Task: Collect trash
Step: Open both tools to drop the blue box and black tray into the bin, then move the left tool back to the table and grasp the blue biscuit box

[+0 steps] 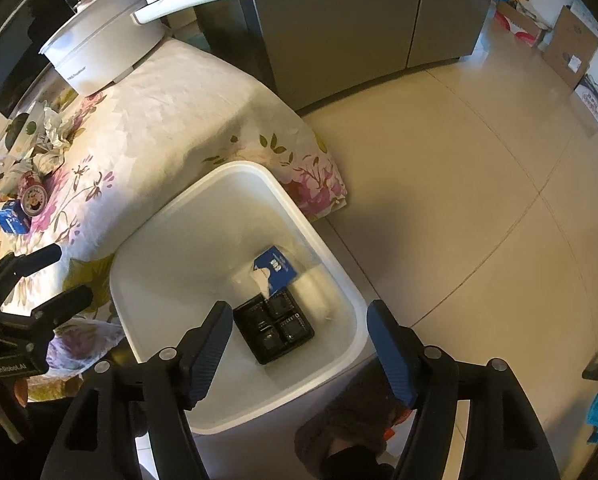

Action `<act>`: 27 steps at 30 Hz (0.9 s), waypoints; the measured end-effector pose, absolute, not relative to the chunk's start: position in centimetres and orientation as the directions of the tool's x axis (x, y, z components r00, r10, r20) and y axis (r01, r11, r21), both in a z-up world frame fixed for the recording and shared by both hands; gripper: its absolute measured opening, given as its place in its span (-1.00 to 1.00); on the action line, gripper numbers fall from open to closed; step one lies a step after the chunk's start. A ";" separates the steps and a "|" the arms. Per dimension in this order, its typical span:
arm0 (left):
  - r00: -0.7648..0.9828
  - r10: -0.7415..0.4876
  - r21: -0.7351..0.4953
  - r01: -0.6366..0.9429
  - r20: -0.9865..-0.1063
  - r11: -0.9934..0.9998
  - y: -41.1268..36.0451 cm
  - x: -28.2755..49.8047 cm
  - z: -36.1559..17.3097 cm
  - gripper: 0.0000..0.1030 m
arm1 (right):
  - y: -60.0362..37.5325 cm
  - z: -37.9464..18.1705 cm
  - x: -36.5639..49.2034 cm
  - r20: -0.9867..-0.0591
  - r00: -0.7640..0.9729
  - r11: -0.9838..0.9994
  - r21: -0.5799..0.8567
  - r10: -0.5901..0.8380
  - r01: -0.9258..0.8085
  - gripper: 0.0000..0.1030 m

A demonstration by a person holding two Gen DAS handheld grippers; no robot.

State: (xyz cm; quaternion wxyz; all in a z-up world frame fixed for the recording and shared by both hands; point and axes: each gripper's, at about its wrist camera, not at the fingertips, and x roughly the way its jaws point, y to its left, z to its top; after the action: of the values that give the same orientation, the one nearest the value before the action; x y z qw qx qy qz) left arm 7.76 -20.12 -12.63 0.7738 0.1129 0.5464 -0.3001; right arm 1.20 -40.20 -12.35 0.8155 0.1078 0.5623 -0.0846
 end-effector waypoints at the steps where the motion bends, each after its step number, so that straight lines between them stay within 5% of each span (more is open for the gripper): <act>1: 0.226 -0.338 -0.151 0.584 -0.914 0.797 -19.9 7.8 -12.6 0.84 | -40.2 -12.3 1.2 -0.935 0.354 0.963 0.080 -0.017 0.257 0.40; 27: 0.323 -0.298 -0.135 0.443 -0.898 0.886 -10.8 10.3 -9.9 0.85 | -33.5 -9.3 5.0 -0.907 0.422 0.990 0.052 -0.008 0.131 0.51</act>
State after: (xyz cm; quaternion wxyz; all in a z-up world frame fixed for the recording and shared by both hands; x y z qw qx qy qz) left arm 10.27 -10.78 -9.93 0.8104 0.0676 0.5352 -0.2286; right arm 4.96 -33.51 -9.27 0.8412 0.0573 0.5361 -0.0412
